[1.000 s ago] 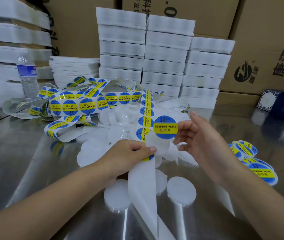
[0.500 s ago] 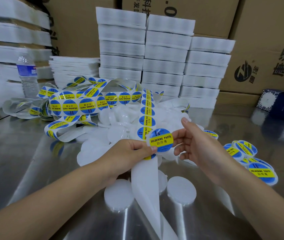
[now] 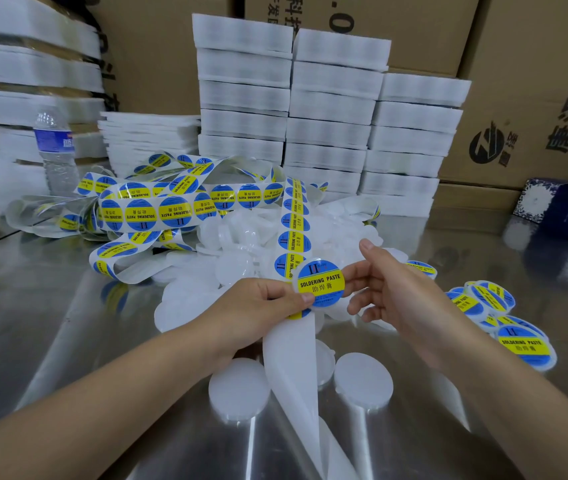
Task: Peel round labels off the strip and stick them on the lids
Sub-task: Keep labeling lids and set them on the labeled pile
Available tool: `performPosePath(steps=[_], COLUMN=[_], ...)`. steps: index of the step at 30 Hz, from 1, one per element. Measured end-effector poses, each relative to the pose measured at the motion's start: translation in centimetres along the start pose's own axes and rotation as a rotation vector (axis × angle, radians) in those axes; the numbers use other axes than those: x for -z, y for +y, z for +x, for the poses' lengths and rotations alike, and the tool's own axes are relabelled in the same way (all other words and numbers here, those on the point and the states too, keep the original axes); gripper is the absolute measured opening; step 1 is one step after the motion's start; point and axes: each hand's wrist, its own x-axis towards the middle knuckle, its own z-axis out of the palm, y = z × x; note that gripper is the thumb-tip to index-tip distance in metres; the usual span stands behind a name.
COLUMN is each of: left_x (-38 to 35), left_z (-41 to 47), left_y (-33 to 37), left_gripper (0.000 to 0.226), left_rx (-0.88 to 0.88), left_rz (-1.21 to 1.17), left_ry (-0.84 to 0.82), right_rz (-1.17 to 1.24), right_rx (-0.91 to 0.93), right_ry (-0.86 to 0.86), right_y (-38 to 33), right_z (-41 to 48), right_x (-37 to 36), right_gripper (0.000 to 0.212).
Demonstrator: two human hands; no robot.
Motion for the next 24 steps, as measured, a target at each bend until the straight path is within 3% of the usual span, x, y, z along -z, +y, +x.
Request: performPosePath(steps=[24], left_x=[0.01], left_z=[-0.18], left_y=[0.3], left_gripper=[0.019], left_rx=[0.003], left_rz=[-0.046], left_ry=[0.012], right_rz=[-0.188], right_rx=[0.08], right_ry=[0.097], right_y=[-0.2], right_z=[-0.29], right_x=[0.19], right_gripper=[0.049])
